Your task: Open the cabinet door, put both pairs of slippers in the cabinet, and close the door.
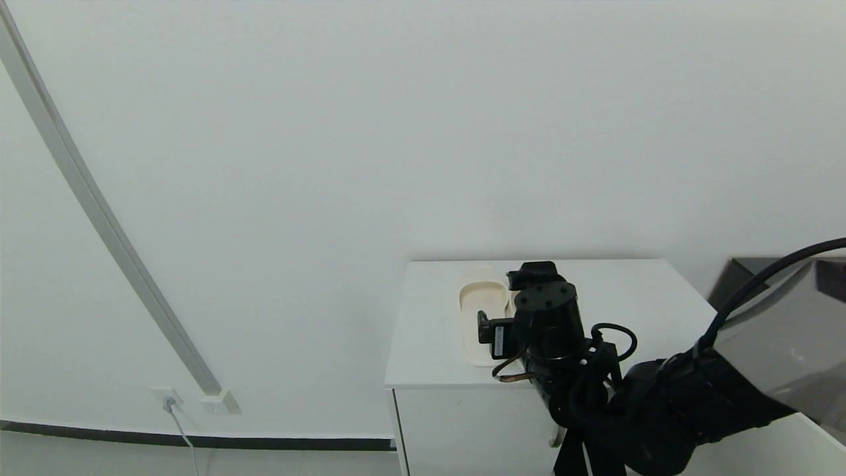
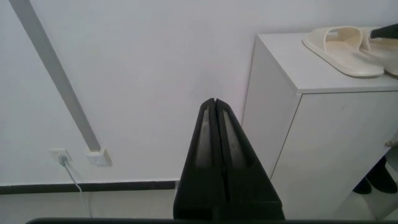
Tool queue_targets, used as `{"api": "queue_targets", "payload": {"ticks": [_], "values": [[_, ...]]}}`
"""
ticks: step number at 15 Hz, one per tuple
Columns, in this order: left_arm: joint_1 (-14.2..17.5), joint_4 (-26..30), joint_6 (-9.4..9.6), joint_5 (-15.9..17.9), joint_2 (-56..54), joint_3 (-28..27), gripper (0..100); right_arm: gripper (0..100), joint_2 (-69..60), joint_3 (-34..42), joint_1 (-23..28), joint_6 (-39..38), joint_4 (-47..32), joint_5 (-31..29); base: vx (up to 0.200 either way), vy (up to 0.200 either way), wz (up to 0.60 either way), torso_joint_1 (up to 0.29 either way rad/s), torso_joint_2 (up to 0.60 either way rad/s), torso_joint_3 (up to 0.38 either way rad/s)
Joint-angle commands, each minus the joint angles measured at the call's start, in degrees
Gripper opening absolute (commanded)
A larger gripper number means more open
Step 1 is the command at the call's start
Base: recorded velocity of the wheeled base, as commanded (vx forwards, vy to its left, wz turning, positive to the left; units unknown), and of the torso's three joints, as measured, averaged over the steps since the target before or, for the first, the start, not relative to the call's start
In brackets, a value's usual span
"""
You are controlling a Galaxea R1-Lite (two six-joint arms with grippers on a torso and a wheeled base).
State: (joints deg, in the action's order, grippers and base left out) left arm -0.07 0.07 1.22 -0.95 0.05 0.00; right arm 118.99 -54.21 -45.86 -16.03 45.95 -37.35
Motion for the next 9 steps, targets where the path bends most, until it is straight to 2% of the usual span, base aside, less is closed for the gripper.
{"api": "queue_targets", "payload": {"ticks": [1,9], "values": [[-0.01,0.01,0.01,-0.02,0.04,0.0,0,100,4.76,-1.6,1.83,0.21,1.34,0.17,0.0,0.0,0.0,0.0,0.0,0.0],[-0.01,-0.07,-0.16,-0.1,-0.05,0.0,0,100,14.95,-15.05,6.57,2.23,1.69,2.28,0.0,0.0,0.0,0.0,0.0,0.0]]}}
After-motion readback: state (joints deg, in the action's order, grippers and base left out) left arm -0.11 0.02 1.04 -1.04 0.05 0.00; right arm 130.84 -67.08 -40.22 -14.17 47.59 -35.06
